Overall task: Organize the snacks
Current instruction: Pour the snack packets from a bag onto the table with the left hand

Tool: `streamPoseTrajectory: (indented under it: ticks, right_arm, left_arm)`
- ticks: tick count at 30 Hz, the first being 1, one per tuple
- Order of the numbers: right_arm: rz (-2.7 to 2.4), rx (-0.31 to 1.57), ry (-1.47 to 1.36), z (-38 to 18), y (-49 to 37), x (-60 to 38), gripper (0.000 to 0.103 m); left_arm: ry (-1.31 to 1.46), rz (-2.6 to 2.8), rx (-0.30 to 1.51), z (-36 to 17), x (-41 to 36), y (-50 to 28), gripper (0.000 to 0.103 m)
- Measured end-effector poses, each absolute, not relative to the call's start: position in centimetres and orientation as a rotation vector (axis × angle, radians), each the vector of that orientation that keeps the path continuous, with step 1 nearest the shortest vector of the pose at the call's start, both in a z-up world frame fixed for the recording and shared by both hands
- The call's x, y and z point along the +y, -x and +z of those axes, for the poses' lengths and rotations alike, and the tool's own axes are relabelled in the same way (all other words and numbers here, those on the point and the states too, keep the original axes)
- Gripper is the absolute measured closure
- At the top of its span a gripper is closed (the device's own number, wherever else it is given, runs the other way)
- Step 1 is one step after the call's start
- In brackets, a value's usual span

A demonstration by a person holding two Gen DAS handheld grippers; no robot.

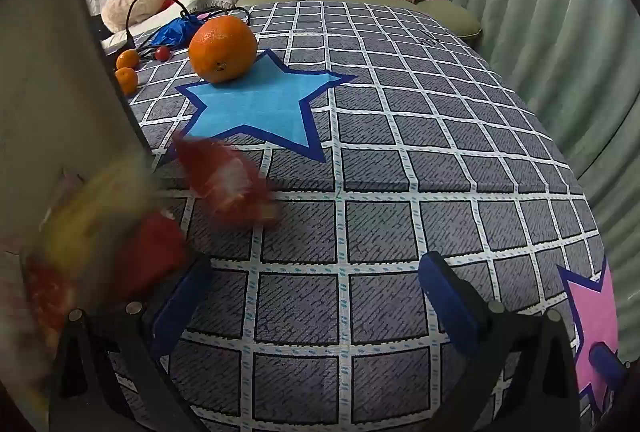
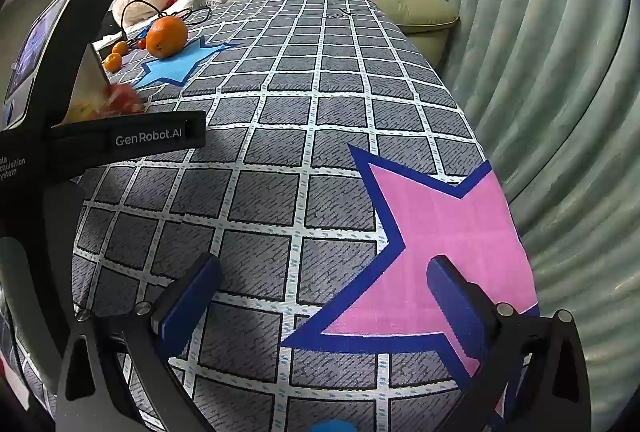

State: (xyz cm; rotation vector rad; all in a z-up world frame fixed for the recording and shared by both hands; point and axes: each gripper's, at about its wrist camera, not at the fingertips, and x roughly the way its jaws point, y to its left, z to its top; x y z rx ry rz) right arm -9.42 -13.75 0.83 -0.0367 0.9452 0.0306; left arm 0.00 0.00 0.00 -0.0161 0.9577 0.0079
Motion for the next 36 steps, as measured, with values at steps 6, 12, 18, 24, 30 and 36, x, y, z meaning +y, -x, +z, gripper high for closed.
streamPoseTrajectory:
  ticks: [6, 12, 18, 24, 30, 36]
  right_arm:
    - [0.031, 0.945, 0.037, 0.8, 9.4, -13.8, 0.000]
    - [0.030, 0.944, 0.037, 0.8, 9.4, -13.8, 0.000]
    - [0.031, 0.944, 0.036, 0.8, 9.5, -13.8, 0.000]
    - [0.031, 0.944, 0.036, 0.8, 9.5, -13.8, 0.000]
    - [0.031, 0.944, 0.037, 0.8, 9.5, -13.8, 0.000]
    - [0.030, 0.944, 0.037, 0.8, 9.5, -13.8, 0.000]
  left_arm:
    - [0.015, 0.008, 0.958, -0.1, 0.3, 0.0, 0.000]
    - [0.015, 0.009, 0.957, -0.1, -0.7, 0.0, 0.000]
    - [0.015, 0.009, 0.957, -0.1, -0.5, 0.0, 0.000]
    - [0.015, 0.009, 0.957, -0.1, -0.5, 0.0, 0.000]
    - [0.015, 0.008, 0.957, -0.1, -0.5, 0.0, 0.000]
    - [0.015, 0.008, 0.957, -0.1, -0.5, 0.0, 0.000]
